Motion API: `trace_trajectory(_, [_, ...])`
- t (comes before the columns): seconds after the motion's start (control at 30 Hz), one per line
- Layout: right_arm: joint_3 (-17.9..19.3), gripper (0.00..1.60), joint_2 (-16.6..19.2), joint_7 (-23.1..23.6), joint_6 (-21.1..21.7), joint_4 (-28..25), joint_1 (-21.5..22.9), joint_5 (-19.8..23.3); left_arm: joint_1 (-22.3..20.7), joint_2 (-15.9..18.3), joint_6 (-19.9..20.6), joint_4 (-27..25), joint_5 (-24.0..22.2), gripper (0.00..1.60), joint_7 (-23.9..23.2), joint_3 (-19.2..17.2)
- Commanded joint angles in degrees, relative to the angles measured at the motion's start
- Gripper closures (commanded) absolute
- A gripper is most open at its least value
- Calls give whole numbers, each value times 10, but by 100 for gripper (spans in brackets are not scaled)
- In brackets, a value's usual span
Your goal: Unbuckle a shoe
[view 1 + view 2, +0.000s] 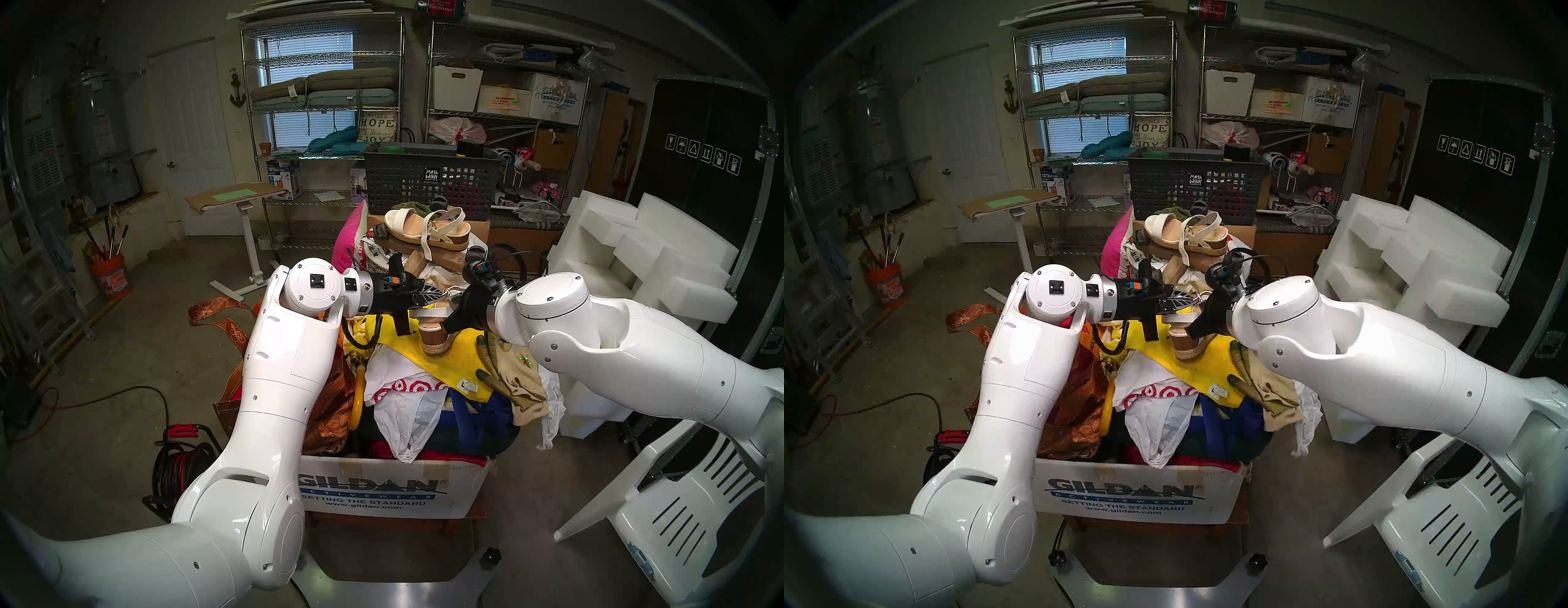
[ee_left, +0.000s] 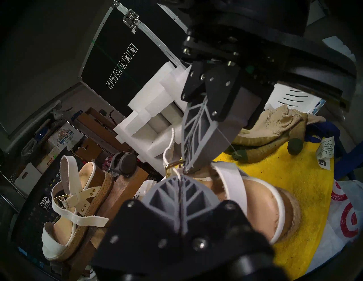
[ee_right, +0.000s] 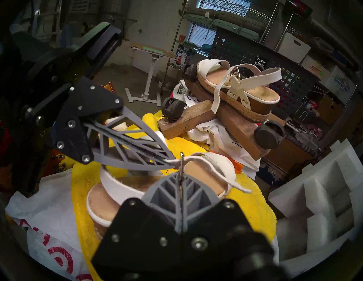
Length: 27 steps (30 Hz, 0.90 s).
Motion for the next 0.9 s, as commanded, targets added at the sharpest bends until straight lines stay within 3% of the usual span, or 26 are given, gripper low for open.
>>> trace_trajectory(0.0, [-11,160,4,33,16,-16,23,-36,-6,-12,-1,-16,-6,160,-4,7])
trace_trajectory(0.2, [-35,160,7,61,50,-23,41,-87,-5,-14,2,-25,-6,160,-6,13])
trace_trajectory(0.47, [-34,160,7,69,48,-26,46,-106,-2,-13,5,-33,-6,160,-10,15])
trace_trajectory(0.67, [-20,160,4,42,48,-23,36,-89,0,-12,6,-37,-6,160,-7,11])
trace_trajectory(0.87, [3,160,11,-23,51,-27,13,-51,0,-4,2,-37,-4,160,0,5])
